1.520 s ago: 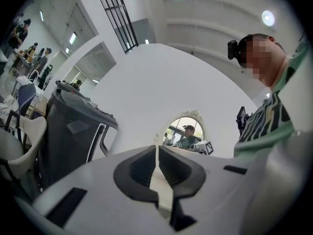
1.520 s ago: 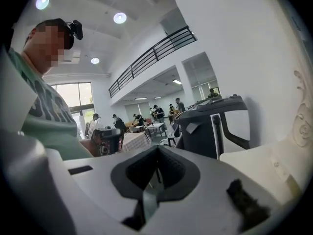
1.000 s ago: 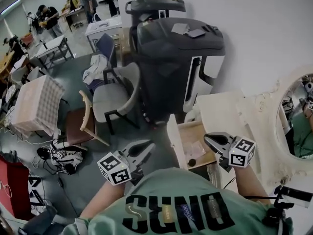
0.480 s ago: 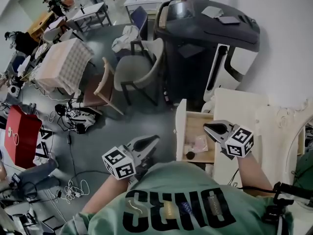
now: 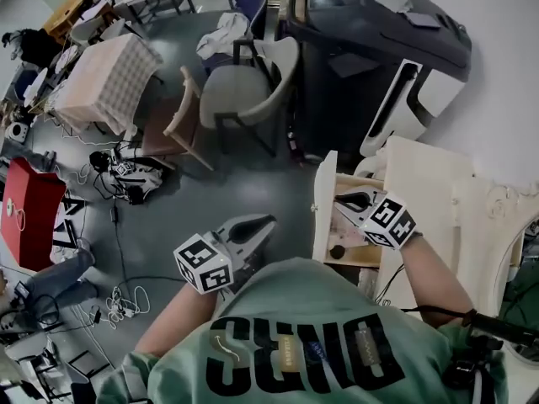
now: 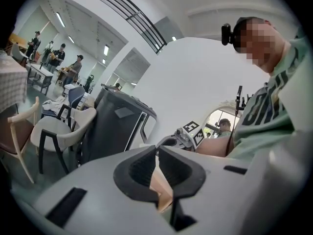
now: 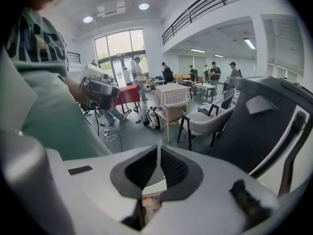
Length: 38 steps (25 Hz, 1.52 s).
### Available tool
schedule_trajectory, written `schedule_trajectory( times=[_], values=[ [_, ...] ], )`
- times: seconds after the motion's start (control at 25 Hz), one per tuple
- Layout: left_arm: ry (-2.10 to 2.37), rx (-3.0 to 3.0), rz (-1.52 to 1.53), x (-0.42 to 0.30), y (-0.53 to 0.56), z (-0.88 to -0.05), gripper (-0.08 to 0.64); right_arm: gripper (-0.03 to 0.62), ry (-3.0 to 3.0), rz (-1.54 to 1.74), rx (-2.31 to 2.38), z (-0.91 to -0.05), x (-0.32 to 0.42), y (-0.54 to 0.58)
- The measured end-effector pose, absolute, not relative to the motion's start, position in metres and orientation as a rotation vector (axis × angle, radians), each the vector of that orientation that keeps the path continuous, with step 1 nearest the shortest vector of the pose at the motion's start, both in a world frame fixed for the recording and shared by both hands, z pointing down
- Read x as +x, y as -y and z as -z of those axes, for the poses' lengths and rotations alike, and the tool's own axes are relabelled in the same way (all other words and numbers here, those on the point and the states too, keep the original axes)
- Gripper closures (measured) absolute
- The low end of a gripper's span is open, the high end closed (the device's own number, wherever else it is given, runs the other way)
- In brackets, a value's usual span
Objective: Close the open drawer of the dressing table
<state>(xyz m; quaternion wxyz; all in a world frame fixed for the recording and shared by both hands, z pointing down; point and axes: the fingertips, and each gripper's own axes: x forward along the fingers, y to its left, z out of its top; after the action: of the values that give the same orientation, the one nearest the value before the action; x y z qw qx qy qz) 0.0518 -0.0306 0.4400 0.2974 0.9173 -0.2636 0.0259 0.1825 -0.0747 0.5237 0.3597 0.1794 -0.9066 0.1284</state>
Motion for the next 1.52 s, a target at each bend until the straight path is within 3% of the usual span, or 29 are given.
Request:
schedule_trajectory(
  times=[0.16, 0.28, 0.68, 1.52],
  values=[
    [0.706, 2.418, -0.071, 0.040, 0.032, -0.453, 0.532, 0.562, 2.237, -0.294, 0.347, -0.553, 0.158, 0.078],
    [0.724, 2.394, -0.070, 0.027, 0.030, -0.463, 0.532, 0.495, 2.138, -0.269, 0.235, -0.581, 0.137, 0.075],
    [0.797, 2.282, -0.079, -0.022, 0.004, -0.520, 0.532, 0.433, 1.680, -0.162, -0.026, -0.715, 0.116, 0.062],
    [0.857, 2.132, -0.084, -0.073, -0.021, -0.566, 0.532, 0.407, 1.038, -0.049, -0.272, -0.827, 0.149, 0.049]
  ],
)
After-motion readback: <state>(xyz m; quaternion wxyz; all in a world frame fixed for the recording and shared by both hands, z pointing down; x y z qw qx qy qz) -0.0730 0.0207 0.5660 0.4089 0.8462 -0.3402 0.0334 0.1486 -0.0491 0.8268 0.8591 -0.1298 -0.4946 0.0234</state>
